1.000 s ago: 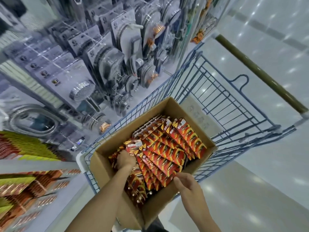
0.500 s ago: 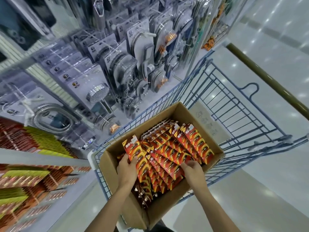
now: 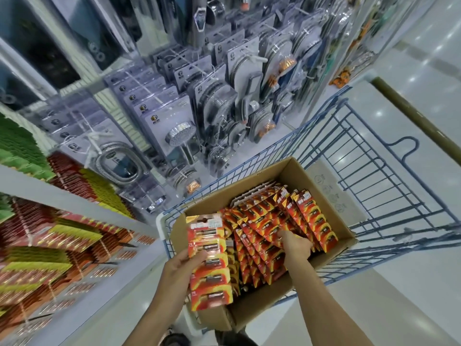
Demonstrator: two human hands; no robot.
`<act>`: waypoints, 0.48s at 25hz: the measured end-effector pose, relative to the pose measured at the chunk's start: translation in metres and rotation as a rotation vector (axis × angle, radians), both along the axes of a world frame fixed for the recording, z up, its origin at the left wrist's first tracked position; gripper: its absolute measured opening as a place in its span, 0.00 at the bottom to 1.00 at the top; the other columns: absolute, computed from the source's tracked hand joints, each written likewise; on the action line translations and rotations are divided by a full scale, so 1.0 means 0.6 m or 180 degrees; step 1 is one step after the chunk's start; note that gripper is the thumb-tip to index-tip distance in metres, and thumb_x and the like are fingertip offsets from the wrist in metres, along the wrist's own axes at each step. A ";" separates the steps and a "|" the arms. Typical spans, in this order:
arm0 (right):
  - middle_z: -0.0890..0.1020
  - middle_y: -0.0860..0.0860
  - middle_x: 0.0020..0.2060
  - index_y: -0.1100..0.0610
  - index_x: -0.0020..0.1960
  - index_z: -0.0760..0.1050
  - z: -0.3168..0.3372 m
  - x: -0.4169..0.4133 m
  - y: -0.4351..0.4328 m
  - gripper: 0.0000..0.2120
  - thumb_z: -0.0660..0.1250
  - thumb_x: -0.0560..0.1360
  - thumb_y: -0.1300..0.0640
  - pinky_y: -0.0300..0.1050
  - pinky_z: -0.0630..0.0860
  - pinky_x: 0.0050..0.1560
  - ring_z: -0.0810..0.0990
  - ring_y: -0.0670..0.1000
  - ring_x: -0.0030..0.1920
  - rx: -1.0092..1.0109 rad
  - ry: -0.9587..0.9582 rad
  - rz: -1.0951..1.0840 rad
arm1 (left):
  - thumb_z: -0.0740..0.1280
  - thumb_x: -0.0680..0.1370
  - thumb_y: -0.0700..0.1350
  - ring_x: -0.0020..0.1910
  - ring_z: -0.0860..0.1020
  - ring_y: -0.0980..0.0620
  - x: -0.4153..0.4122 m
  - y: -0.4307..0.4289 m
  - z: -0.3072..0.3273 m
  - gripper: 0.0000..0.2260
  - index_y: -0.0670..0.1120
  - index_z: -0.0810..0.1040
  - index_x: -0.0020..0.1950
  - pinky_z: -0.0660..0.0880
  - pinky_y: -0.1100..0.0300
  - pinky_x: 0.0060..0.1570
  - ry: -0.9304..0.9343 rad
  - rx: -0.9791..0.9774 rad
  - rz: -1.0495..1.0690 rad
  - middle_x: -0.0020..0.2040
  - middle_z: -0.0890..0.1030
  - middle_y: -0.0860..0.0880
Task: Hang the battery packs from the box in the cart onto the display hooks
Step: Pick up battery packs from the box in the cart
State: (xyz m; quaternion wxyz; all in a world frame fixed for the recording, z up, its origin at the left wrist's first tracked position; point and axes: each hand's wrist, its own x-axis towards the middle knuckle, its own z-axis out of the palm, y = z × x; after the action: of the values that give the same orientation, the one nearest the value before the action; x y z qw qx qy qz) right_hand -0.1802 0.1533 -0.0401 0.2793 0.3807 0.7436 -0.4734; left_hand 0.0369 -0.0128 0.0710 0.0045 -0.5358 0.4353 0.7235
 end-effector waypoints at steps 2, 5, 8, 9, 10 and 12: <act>0.76 0.59 0.65 0.61 0.73 0.66 0.034 0.014 0.001 0.39 0.80 0.67 0.60 0.61 0.77 0.66 0.77 0.62 0.64 -0.0241 -0.0001 -0.0015 | 0.74 0.78 0.46 0.49 0.87 0.36 0.019 -0.007 0.002 0.13 0.47 0.83 0.62 0.81 0.36 0.58 -0.0080 0.0052 0.0175 0.51 0.88 0.41; 0.78 0.58 0.60 0.59 0.68 0.68 0.094 0.055 0.007 0.37 0.82 0.64 0.61 0.58 0.79 0.62 0.79 0.62 0.59 -0.1007 -0.0181 -0.0020 | 0.73 0.78 0.46 0.48 0.87 0.36 0.042 -0.013 0.015 0.14 0.47 0.83 0.63 0.82 0.38 0.55 -0.0013 0.0056 0.0334 0.51 0.88 0.40; 0.80 0.58 0.59 0.64 0.67 0.70 0.156 0.104 0.005 0.43 0.85 0.58 0.56 0.58 0.78 0.64 0.79 0.64 0.60 -0.1543 -0.0426 0.0205 | 0.73 0.79 0.46 0.47 0.87 0.36 0.060 -0.024 0.038 0.14 0.47 0.83 0.63 0.82 0.39 0.54 0.0049 0.0068 0.0448 0.51 0.88 0.41; 0.80 0.58 0.60 0.63 0.68 0.69 0.176 0.117 0.002 0.39 0.83 0.62 0.61 0.57 0.77 0.64 0.79 0.63 0.61 -0.1727 -0.0487 0.0111 | 0.73 0.79 0.46 0.48 0.87 0.36 0.067 -0.030 0.049 0.14 0.47 0.83 0.63 0.82 0.39 0.54 0.0104 0.0071 0.0483 0.51 0.88 0.41; 0.79 0.60 0.60 0.63 0.67 0.69 0.196 0.131 -0.002 0.35 0.80 0.65 0.64 0.56 0.77 0.62 0.78 0.62 0.60 -0.1904 -0.0513 0.0056 | 0.73 0.79 0.47 0.48 0.87 0.36 0.073 -0.036 0.060 0.14 0.47 0.83 0.63 0.82 0.38 0.55 0.0162 0.0065 0.0509 0.51 0.88 0.41; 0.80 0.62 0.60 0.63 0.66 0.71 0.241 0.163 -0.016 0.29 0.77 0.68 0.67 0.56 0.78 0.61 0.79 0.63 0.61 -0.2294 -0.0581 0.0116 | 0.73 0.79 0.47 0.49 0.87 0.36 0.089 -0.051 0.087 0.12 0.48 0.83 0.62 0.82 0.38 0.55 0.0281 0.0053 0.0578 0.51 0.88 0.41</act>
State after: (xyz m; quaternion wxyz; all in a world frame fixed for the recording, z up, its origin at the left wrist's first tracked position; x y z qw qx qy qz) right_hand -0.0826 0.1439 0.1046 0.4689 0.2853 0.5080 -0.6638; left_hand 0.0905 -0.0433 0.1233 -0.0758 -0.5405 0.3787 0.7475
